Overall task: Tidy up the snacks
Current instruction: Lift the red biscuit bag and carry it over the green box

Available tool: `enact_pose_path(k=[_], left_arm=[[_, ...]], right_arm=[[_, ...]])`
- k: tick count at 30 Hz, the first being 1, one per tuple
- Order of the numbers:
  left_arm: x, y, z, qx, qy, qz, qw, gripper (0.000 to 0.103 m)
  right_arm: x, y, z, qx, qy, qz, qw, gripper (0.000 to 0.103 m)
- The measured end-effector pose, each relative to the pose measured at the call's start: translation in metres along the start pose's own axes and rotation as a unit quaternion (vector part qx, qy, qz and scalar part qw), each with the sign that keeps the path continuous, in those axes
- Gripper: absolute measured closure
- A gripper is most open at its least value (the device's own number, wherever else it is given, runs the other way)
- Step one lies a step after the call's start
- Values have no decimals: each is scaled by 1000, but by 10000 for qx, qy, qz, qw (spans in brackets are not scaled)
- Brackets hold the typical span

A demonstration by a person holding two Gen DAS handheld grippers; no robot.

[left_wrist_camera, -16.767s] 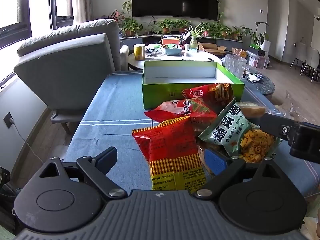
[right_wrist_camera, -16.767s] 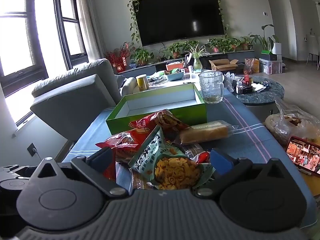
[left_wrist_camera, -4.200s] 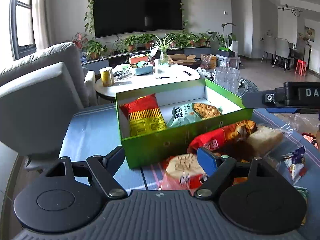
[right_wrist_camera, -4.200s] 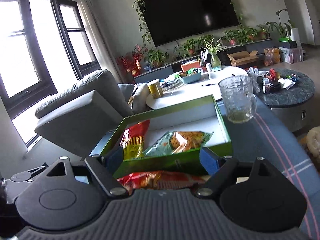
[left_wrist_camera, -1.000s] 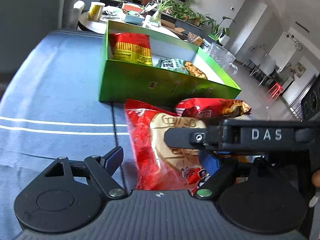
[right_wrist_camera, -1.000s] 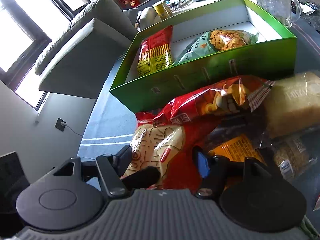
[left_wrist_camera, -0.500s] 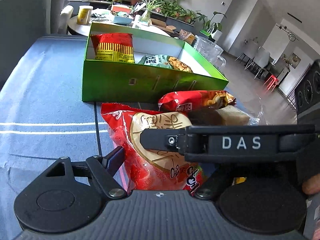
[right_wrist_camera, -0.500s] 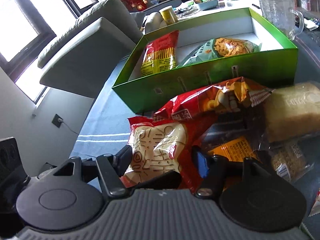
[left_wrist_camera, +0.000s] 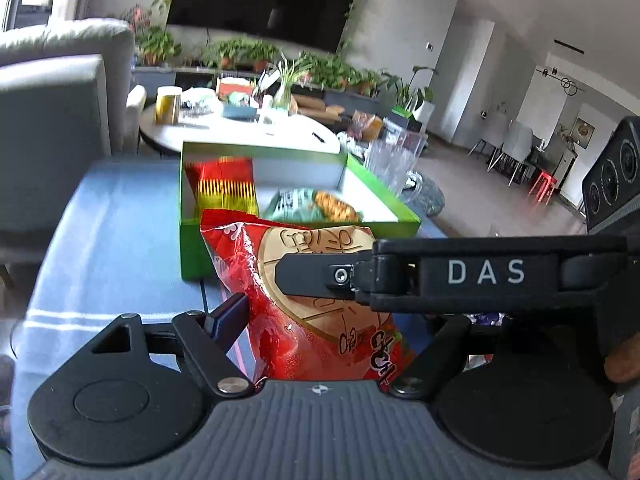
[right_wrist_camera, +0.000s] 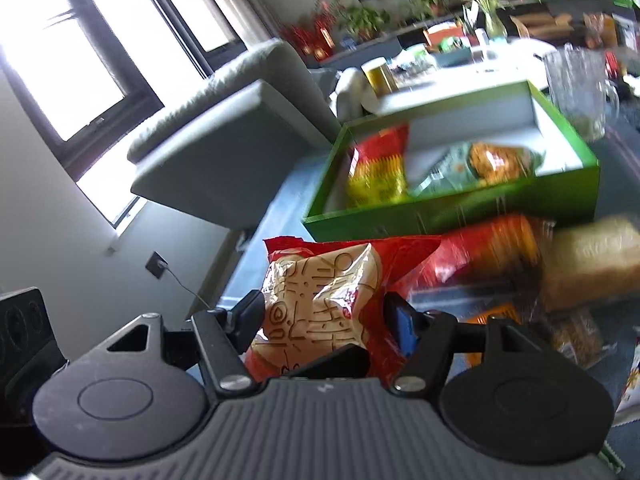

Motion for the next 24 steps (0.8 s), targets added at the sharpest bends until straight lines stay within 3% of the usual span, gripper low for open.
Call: enact_pose_path(k=[16, 24], left_arm=[[36, 8, -5, -23, 353, 145, 9993, 27], [72, 16, 25, -101, 307, 199, 9993, 27]], right_arm=[[28, -6, -21, 83, 493, -146, 9986, 40], [59, 16, -23, 46, 719, -67, 9974, 40]])
Point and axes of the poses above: each gripper's, at about its wrist camera, not at the fingertips, and z roughly the way its jaws point, y to its right, x to its top, the point moved 8 cm from there along z, roughly the way its jaws point, and after that the axes turned 11 degrees about -y, right-handed, at the moved point
